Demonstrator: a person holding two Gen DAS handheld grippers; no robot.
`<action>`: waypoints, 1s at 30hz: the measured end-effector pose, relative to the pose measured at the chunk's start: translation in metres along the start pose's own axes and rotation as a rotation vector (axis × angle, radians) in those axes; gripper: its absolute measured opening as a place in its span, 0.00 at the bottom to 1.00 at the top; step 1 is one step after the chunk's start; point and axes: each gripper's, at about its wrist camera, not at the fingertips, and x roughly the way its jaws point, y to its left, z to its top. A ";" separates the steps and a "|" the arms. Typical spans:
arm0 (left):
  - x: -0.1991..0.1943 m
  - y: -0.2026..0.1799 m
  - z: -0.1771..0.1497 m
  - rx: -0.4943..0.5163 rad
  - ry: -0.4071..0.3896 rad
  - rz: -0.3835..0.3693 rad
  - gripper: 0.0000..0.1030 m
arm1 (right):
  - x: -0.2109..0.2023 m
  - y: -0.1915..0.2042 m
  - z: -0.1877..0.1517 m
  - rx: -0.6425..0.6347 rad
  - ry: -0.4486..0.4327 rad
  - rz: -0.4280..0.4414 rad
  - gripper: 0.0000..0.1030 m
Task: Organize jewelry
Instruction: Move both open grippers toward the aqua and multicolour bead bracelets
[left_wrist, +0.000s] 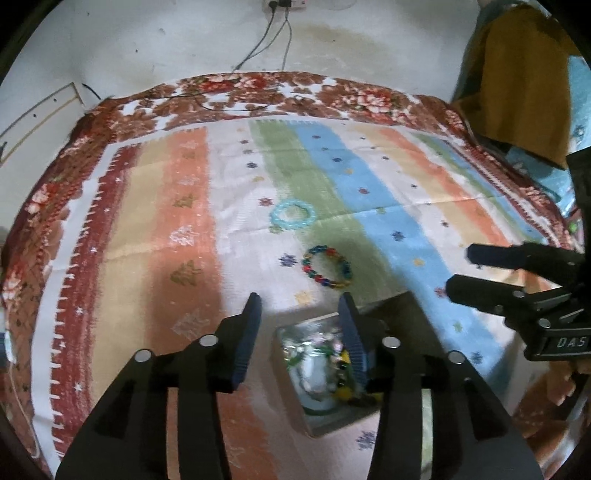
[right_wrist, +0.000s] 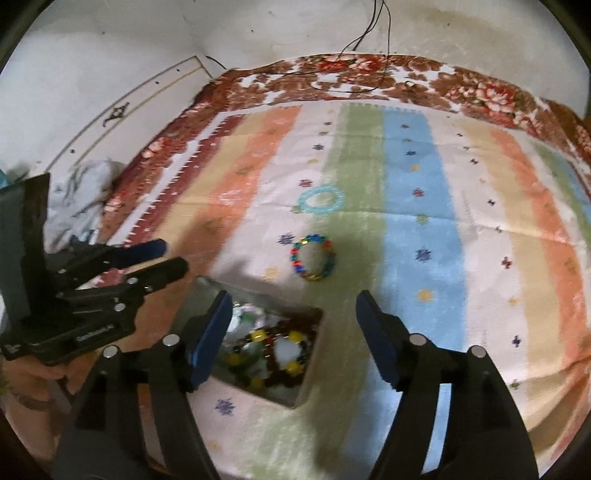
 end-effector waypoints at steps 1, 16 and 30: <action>0.002 0.000 0.002 0.003 0.003 0.011 0.46 | 0.003 -0.001 0.002 0.001 0.005 -0.003 0.70; 0.041 0.026 0.032 0.005 0.029 0.075 0.79 | 0.051 -0.023 0.016 0.007 0.092 -0.147 0.84; 0.095 0.043 0.055 0.004 0.093 0.064 0.83 | 0.100 -0.033 0.034 -0.003 0.187 -0.149 0.84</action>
